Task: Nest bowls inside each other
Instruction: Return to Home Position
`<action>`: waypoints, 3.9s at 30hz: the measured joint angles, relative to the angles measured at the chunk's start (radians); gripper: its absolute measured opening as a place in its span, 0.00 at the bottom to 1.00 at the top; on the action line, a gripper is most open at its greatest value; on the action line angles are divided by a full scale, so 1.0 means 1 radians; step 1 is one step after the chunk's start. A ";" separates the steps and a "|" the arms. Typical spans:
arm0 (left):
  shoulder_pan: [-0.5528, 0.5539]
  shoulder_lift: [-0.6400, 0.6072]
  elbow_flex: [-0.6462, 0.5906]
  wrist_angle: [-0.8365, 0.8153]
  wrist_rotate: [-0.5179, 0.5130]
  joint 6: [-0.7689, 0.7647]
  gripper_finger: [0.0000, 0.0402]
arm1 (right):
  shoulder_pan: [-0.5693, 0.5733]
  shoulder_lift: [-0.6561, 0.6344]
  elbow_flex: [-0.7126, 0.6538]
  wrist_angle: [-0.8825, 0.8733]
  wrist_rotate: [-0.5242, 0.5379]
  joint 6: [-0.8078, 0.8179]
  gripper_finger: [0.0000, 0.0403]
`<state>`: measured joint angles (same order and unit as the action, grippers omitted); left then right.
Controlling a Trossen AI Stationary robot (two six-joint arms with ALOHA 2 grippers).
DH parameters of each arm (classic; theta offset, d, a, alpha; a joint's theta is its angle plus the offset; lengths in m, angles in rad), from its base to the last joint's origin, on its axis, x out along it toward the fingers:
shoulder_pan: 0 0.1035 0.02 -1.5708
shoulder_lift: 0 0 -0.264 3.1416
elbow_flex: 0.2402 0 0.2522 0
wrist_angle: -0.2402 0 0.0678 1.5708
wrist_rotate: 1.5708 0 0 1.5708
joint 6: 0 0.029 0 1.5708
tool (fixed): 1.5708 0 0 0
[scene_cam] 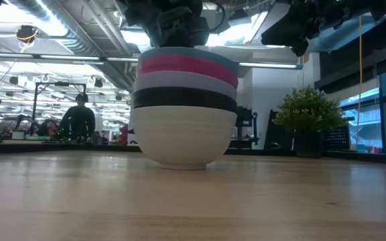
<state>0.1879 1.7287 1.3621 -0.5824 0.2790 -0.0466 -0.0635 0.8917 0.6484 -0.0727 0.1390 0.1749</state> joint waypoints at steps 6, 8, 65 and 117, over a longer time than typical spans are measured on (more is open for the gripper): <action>0.004 -0.001 0.052 0.017 0.000 0.023 0.25 | 0.000 0.000 0.000 0.000 0.000 0.000 0.20; 0.008 -0.001 0.089 0.014 0.000 0.048 0.25 | 0.000 0.000 0.000 0.000 0.000 0.000 0.20; 0.439 -1.051 -1.084 0.713 0.109 -0.156 0.25 | -0.146 -0.431 -0.496 0.233 0.069 0.085 0.20; 0.794 -1.168 -1.355 0.908 0.087 -0.153 0.25 | -0.215 -0.436 -0.640 0.368 0.192 0.048 0.20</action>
<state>0.9817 0.5606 0.0074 0.3255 0.3659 -0.1995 -0.2787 0.4553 0.0082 0.2955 0.3311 0.2233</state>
